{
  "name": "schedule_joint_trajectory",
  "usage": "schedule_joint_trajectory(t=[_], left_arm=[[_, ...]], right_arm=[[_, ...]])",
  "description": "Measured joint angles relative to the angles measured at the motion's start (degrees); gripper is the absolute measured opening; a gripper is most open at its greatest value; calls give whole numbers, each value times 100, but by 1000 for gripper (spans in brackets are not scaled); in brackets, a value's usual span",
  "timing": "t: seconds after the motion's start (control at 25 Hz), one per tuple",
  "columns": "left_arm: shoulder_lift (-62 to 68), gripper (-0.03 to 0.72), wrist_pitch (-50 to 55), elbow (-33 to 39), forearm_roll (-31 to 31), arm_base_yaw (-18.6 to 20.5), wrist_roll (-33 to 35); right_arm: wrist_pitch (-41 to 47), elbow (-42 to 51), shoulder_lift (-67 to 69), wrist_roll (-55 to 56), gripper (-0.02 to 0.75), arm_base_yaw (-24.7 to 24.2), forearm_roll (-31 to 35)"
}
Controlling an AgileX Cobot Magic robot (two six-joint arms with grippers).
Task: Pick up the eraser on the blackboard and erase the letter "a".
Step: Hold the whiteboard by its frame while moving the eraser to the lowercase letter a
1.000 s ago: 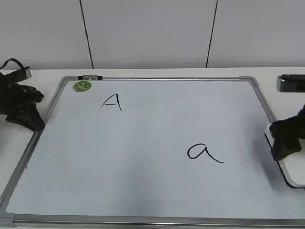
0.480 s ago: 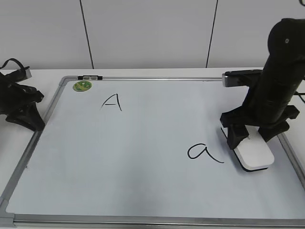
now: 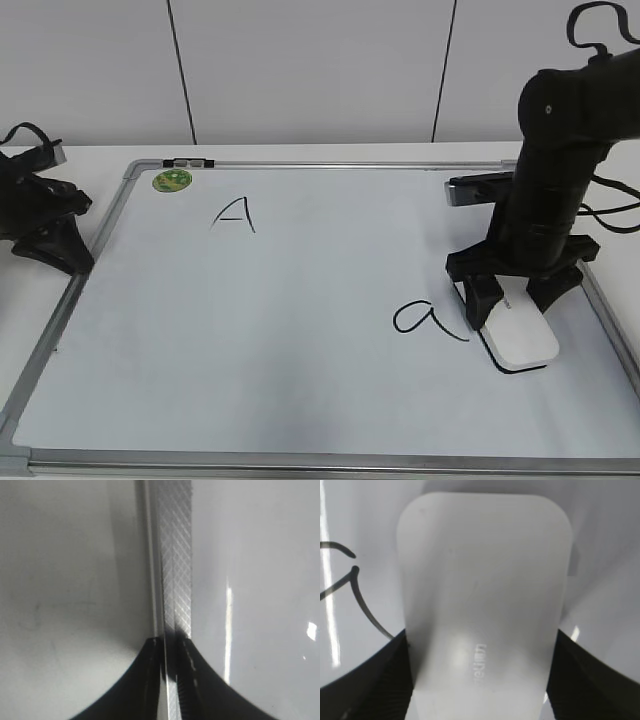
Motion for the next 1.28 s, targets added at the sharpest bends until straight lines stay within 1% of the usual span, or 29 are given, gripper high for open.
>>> schedule_joint_trajectory(t=[0.08, 0.24, 0.56, 0.72, 0.88, 1.08, 1.28], left_arm=[[0, 69, 0, 0, 0, 0, 0], [8, 70, 0, 0, 0, 13, 0], [8, 70, 0, 0, -12, 13, 0], [8, 70, 0, 0, -14, 13, 0], [8, 69, 0, 0, -24, 13, 0], [8, 70, 0, 0, -24, 13, 0], [8, 69, 0, 0, -47, 13, 0]], right_arm=[[149, -142, 93, 0, 537, 70, -62], [475, -563, 377, -87, 537, 369, -114], [905, -1593, 941, -220, 536, 1438, 115], [1046, -1970, 1147, -317, 536, 1862, 189], [1112, -2093, 1201, -339, 536, 1945, 189], [1247, -2216, 1261, -297, 536, 1953, 15], [1310, -2272, 1284, -289, 536, 1788, 66]])
